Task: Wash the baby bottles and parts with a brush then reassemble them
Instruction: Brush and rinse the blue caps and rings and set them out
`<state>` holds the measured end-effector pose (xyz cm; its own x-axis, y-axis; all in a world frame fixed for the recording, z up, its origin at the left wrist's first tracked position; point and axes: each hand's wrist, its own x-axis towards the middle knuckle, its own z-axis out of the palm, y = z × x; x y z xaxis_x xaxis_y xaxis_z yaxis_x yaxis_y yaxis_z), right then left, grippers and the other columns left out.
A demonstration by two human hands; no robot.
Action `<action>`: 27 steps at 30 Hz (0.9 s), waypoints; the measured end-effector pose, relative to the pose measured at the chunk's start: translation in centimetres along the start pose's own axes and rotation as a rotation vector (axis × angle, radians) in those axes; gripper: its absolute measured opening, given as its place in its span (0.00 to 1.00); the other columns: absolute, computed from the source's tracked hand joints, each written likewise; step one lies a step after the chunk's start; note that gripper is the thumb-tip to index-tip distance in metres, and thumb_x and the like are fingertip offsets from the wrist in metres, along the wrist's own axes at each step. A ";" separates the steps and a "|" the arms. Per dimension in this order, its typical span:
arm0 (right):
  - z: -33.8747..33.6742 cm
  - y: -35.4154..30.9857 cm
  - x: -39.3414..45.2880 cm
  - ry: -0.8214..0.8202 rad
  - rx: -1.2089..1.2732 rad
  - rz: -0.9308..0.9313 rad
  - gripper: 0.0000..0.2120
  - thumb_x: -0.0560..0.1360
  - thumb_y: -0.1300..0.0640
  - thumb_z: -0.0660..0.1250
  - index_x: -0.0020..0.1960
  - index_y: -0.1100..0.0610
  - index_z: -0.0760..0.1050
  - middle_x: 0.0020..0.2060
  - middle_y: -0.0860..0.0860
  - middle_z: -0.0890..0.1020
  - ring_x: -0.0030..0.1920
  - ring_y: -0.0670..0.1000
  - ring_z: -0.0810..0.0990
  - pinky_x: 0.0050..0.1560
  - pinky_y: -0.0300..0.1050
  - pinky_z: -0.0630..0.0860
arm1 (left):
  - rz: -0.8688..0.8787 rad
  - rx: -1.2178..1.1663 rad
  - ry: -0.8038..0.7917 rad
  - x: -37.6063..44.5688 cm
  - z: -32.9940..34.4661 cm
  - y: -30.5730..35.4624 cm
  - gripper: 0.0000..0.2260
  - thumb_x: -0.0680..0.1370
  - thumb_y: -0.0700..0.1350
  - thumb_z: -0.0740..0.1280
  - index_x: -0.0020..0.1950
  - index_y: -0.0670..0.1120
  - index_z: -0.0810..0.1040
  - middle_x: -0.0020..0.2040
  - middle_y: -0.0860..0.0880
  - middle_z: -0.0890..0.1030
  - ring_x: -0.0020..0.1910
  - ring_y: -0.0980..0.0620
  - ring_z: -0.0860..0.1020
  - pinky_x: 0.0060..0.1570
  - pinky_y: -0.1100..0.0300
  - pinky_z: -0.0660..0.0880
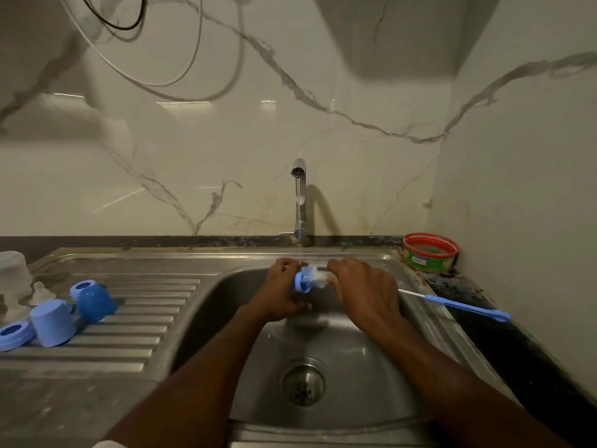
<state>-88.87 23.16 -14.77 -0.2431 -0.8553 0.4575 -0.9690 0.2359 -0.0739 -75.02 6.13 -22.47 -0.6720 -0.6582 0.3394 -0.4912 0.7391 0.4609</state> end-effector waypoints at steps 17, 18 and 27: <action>-0.3 1.2 -0.1 0.022 0.002 0.173 0.13 0.81 0.46 0.65 0.64 0.46 0.73 0.51 0.49 0.82 0.49 0.52 0.81 0.42 0.45 0.69 | 0.132 -0.111 -0.106 -0.3 0.1 1.7 0.36 0.76 0.48 0.75 0.79 0.51 0.60 0.77 0.50 0.64 0.73 0.55 0.65 0.74 0.59 0.63; -0.2 1.7 -0.2 0.032 0.017 0.201 0.13 0.81 0.45 0.64 0.64 0.46 0.74 0.50 0.49 0.82 0.49 0.52 0.81 0.42 0.45 0.69 | 0.133 -0.110 -0.051 -0.2 -0.1 2.2 0.32 0.77 0.47 0.74 0.77 0.51 0.63 0.75 0.50 0.67 0.71 0.54 0.68 0.72 0.57 0.66; 0.7 1.1 -0.4 -0.164 0.151 0.037 0.19 0.82 0.42 0.62 0.70 0.46 0.73 0.59 0.50 0.82 0.56 0.51 0.79 0.55 0.46 0.73 | 0.032 0.142 0.269 -0.3 -0.9 0.9 0.37 0.65 0.54 0.82 0.69 0.50 0.68 0.67 0.49 0.71 0.63 0.51 0.72 0.60 0.54 0.76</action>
<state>-89.88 23.44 -15.61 -0.2705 -0.9140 0.3025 -0.9520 0.2072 -0.2252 -74.81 6.90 -21.43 -0.5265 -0.6345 0.5659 -0.5576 0.7601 0.3336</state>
